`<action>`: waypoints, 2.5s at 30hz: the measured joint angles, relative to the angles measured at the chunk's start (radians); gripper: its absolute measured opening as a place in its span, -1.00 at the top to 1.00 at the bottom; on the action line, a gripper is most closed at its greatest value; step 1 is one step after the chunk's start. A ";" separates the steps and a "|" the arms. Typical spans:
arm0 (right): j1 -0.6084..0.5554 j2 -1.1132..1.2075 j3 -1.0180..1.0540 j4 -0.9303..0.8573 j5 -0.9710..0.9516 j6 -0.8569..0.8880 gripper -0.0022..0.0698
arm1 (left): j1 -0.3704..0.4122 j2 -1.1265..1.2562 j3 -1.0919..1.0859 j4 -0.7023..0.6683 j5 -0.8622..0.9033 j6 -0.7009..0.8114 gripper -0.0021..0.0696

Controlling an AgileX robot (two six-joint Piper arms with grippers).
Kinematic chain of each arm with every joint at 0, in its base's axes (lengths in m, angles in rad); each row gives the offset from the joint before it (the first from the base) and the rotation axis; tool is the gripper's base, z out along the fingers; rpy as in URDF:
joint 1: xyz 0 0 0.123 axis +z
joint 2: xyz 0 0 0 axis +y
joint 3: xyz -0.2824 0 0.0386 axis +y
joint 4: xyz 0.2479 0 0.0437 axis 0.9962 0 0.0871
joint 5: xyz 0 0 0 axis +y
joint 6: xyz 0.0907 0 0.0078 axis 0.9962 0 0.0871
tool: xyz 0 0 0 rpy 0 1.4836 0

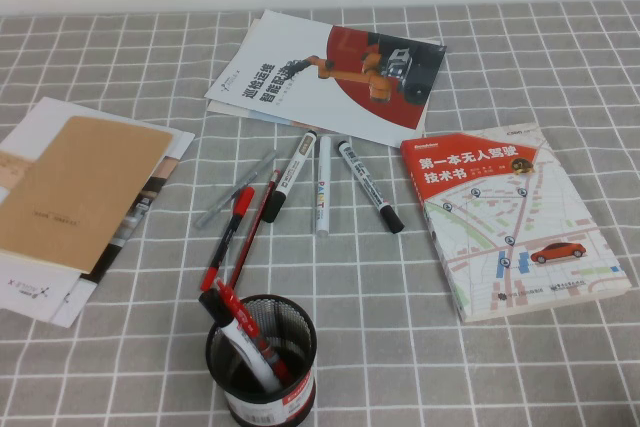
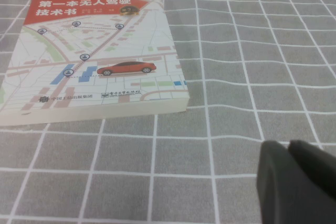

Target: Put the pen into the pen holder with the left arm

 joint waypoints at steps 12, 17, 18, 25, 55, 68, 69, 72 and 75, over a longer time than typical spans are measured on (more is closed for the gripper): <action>0.000 0.000 0.000 0.000 0.000 0.000 0.98 | 0.000 0.000 0.000 0.000 0.000 0.000 0.95; 0.000 0.000 0.000 0.000 0.000 0.000 0.98 | 0.000 0.000 0.000 0.000 0.000 0.000 0.95; 0.000 0.000 0.000 0.000 0.000 0.000 0.98 | 0.000 0.000 0.000 0.000 0.000 0.000 0.95; 0.000 0.000 0.000 0.000 0.000 0.000 0.98 | 0.000 0.000 0.000 0.000 0.000 0.000 0.95; 0.000 0.000 0.000 0.000 0.000 0.000 0.98 | 0.000 0.000 0.001 -0.288 -0.277 -0.215 0.95; 0.000 0.000 0.000 0.000 0.000 0.000 0.98 | -0.002 0.109 -0.219 -0.313 -0.004 -0.144 0.95; 0.000 0.000 0.000 0.000 0.000 0.000 0.98 | -0.002 0.158 -0.271 -0.313 0.056 -0.128 0.95; 0.000 0.000 0.000 0.000 0.000 0.000 0.98 | -0.002 0.314 -0.414 -0.313 0.228 -0.065 0.95; 0.000 0.000 0.000 0.000 0.000 0.000 0.98 | -0.002 0.473 -0.547 -0.324 0.365 0.046 0.95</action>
